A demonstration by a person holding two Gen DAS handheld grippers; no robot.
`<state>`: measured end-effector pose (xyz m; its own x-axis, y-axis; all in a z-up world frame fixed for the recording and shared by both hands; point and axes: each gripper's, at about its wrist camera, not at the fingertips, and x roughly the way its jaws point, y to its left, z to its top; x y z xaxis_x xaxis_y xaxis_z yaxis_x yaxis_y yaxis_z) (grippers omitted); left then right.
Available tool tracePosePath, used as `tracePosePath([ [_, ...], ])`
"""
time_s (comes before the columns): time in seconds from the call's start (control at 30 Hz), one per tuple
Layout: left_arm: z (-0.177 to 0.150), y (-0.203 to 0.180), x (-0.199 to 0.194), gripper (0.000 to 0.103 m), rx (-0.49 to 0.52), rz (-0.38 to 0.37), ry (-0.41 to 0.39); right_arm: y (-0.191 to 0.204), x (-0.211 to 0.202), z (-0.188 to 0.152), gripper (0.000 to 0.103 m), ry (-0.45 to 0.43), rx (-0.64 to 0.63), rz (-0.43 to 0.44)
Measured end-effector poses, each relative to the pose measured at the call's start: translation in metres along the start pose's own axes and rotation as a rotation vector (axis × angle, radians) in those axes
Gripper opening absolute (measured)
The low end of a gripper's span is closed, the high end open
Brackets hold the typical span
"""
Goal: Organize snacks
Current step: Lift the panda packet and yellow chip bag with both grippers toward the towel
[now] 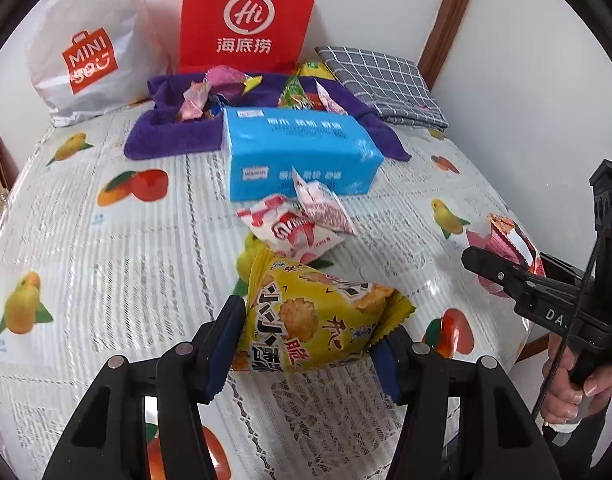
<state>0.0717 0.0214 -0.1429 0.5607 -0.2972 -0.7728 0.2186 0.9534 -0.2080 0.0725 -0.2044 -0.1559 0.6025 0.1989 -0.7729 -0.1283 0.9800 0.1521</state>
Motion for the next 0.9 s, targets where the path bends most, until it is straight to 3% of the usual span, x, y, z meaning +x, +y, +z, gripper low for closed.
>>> tracePosePath([
  [0.23, 0.02, 0.01, -0.014, 0.057, -0.013, -0.003, -0.049, 0.016, -0.001, 0.022, 0.056, 0.003, -0.017, 0.059],
  [0.37, 0.037, 0.016, -0.019, 0.057, -0.04, 0.004, -0.036, 0.018, -0.008, 0.032, 0.056, -0.027, -0.032, 0.102],
  [0.5, 0.053, 0.014, -0.029, 0.057, -0.007, 0.017, -0.08, 0.021, -0.005, 0.043, 0.055, -0.017, -0.033, 0.099],
  [0.57, 0.059, 0.016, -0.031, 0.057, -0.019, 0.014, -0.079, 0.022, -0.009, 0.048, 0.055, -0.053, -0.035, 0.108],
  [0.7, 0.055, 0.01, -0.04, 0.057, -0.002, 0.012, -0.112, 0.023, -0.009, 0.047, 0.055, -0.064, -0.016, 0.153],
  [0.9, 0.053, 0.018, -0.037, 0.057, -0.027, 0.005, -0.1, 0.026, -0.001, 0.042, 0.055, -0.038, -0.051, 0.124],
])
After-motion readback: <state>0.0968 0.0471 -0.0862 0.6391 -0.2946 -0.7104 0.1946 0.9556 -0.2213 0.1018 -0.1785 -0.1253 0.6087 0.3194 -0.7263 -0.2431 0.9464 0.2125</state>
